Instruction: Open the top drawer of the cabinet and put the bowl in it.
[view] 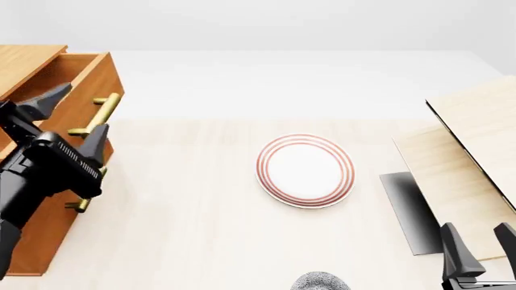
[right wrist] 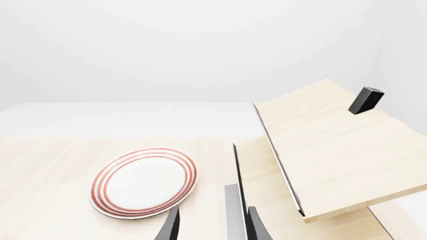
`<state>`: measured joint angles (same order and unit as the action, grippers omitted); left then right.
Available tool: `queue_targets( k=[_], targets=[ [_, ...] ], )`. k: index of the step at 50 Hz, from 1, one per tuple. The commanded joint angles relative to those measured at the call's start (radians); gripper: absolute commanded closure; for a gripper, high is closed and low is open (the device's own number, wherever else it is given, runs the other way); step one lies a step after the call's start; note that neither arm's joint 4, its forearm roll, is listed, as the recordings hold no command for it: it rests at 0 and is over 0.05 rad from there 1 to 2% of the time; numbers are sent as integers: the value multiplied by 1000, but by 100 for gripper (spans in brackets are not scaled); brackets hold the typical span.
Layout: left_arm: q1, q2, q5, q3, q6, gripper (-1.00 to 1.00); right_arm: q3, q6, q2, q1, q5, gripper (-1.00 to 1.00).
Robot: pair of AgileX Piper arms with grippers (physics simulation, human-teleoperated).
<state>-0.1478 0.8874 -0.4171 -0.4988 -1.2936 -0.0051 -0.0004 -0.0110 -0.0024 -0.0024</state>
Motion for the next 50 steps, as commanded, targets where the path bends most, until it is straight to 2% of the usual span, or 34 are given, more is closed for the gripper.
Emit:
queue_targets(
  k=[1, 3, 6, 7, 8, 12, 20, 24, 28, 30, 35, 37, 40, 43, 46, 47, 50],
  targets=[
    [51, -96, 252, -127, 202, -100, 1, 0, 2, 1, 0, -100],
    [69, -112, 277, -139, 222, -100, 1, 0, 2, 1, 0, -100],
    [91, -151, 390, -220, 316, -100, 1, 0, 2, 0, 0, -100],
    [91, -151, 390, -220, 316, -100, 1, 0, 2, 0, 0, -100],
    [94, -150, 435, -253, 369, -100, 1, 0, 2, 0, 0, -100],
    [106, -161, 470, -271, 396, -100, 1, 0, 2, 1, 0, -100],
    [119, -127, 587, -356, 492, -100, 1, 0, 2, 1, 0, -100],
    [109, -77, 667, -439, 585, -100, 1, 0, 2, 0, 0, -100],
    [111, -57, 678, -456, 603, -100, 1, 1, 2, 0, 0, -100],
    [94, -34, 700, -486, 642, -100, 1, 0, 2, 1, 0, -100],
    [126, -8, 733, -516, 654, -100, 1, 0, 2, 1, 0, -100],
    [104, 20, 754, -550, 686, -100, 1, 0, 2, 1, 0, -100],
    [118, 29, 769, -561, 684, -100, 1, 0, 2, 1, 0, -100],
    [108, 64, 804, -600, 732, -100, 1, 0, 2, 1, 0, -100],
    [109, 84, 822, -621, 745, -100, 1, 0, 2, 0, 0, -100],
    [106, 95, 840, -645, 777, -100, 1, 0, 2, 1, 0, -100],
    [106, 108, 849, -659, 783, -100, 1, 0, 2, 1, 0, -100]
  ],
)
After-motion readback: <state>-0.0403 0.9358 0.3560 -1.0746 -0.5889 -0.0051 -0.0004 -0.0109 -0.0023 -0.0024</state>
